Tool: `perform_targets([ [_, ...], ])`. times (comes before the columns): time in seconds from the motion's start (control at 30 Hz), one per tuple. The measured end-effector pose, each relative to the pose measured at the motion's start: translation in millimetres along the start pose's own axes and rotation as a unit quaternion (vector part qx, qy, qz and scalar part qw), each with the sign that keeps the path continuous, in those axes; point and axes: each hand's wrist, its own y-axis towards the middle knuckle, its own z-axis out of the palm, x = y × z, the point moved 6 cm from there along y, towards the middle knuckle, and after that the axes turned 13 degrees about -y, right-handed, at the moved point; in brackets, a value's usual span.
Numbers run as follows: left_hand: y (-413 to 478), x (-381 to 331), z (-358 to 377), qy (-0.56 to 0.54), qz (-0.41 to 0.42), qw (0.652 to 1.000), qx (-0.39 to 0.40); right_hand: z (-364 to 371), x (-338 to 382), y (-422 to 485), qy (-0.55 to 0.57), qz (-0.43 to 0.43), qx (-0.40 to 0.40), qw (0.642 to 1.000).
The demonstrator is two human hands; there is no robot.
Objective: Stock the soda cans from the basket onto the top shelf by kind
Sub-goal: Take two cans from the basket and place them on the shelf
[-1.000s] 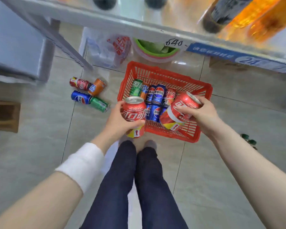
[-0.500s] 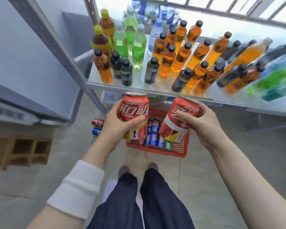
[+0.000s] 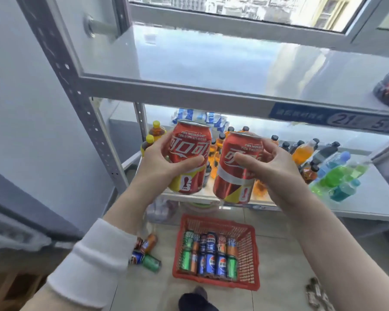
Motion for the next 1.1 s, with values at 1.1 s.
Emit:
perform_targets([
  [1.1, 353, -118, -84, 0.108, 0.087, 0.99, -0.012, 48, 159, 348, -0.072, -0.115, -0.041, 0.99],
])
